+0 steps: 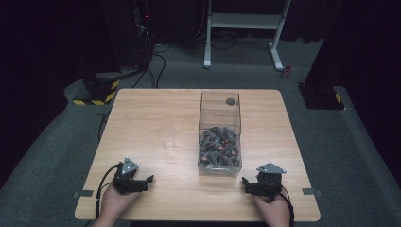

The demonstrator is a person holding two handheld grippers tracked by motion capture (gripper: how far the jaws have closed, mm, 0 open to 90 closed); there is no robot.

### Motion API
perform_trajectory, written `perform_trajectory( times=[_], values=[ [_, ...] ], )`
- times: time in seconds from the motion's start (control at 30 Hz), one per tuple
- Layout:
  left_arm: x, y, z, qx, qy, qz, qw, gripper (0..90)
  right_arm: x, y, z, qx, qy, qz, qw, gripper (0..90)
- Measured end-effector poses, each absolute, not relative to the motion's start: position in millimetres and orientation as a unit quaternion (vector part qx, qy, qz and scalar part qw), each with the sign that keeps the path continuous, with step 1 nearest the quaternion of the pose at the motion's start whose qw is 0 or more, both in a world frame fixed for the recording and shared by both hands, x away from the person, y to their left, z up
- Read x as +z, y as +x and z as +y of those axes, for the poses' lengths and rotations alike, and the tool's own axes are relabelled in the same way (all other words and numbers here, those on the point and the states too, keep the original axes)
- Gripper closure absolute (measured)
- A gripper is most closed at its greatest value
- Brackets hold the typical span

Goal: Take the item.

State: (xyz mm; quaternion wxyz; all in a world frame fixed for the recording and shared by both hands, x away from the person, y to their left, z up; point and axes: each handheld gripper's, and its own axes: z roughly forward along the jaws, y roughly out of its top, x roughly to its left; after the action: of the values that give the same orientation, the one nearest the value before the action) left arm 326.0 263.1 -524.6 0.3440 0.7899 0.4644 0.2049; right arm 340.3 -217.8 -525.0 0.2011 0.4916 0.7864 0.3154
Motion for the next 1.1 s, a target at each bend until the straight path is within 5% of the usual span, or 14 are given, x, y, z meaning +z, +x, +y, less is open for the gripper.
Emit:
perform_trajectory(
  times=[1.1],
  values=[
    [-495.9, 316.7, 246.8, 0.195, 0.78, 0.425, 0.416, 15.3, -525.0, 340.2, -217.4, 0.315, 0.494, 0.785, 0.202, 8.1]
  ],
)
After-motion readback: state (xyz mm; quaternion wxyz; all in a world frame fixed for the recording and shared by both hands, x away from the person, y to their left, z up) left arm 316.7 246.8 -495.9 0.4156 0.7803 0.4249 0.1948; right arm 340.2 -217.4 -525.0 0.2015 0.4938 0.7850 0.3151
